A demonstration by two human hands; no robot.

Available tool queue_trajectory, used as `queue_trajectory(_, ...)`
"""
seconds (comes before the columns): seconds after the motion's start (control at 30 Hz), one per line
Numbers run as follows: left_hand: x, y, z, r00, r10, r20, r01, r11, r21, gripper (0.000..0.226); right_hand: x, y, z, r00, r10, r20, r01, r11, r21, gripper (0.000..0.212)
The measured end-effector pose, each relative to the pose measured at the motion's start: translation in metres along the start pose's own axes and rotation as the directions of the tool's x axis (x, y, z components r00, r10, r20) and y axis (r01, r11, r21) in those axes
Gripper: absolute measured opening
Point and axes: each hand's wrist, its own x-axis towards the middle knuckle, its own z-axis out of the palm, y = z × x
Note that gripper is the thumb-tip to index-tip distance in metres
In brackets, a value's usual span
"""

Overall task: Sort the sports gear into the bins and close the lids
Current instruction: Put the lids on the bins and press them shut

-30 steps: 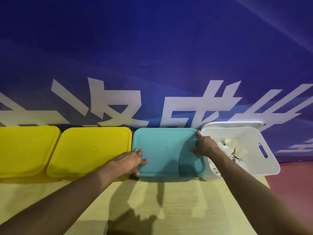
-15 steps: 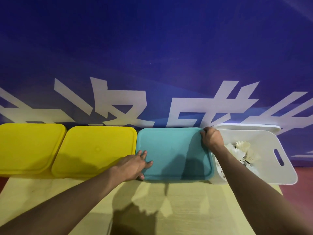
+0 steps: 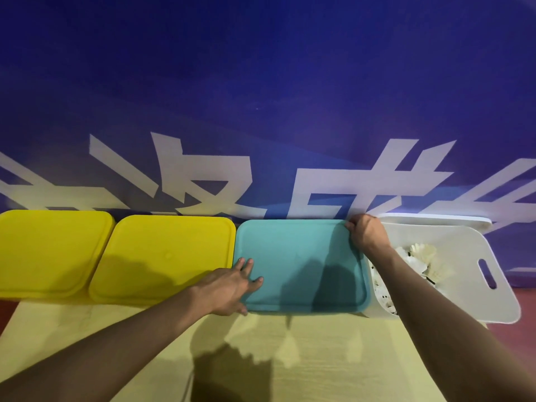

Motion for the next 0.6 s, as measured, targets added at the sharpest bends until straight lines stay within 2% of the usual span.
queue_trajectory(0.07,-0.002,0.000,-0.003,1.000,0.003,0.003,-0.003,1.000,0.018,0.087,0.001,0.002,0.001,0.999,-0.041,0.004,0.041,0.999,-0.008,0.030)
queue_trajectory(0.23,-0.009,0.005,-0.001,0.998,0.023,-0.057,-0.020,0.997,0.069,0.078,0.005,0.003,0.001,0.999,-0.043,0.022,0.044,0.998,-0.041,0.035)
queue_trajectory(0.4,-0.010,0.011,0.006,0.996,0.027,-0.089,-0.017,0.994,0.108,0.075,0.005,0.000,-0.001,0.999,-0.016,0.041,0.018,0.999,-0.041,0.034)
queue_trajectory(0.6,-0.006,0.007,0.001,0.998,0.035,-0.053,-0.027,0.989,0.146,0.076,0.009,0.000,-0.005,0.997,-0.015,0.075,0.018,0.999,-0.034,0.027)
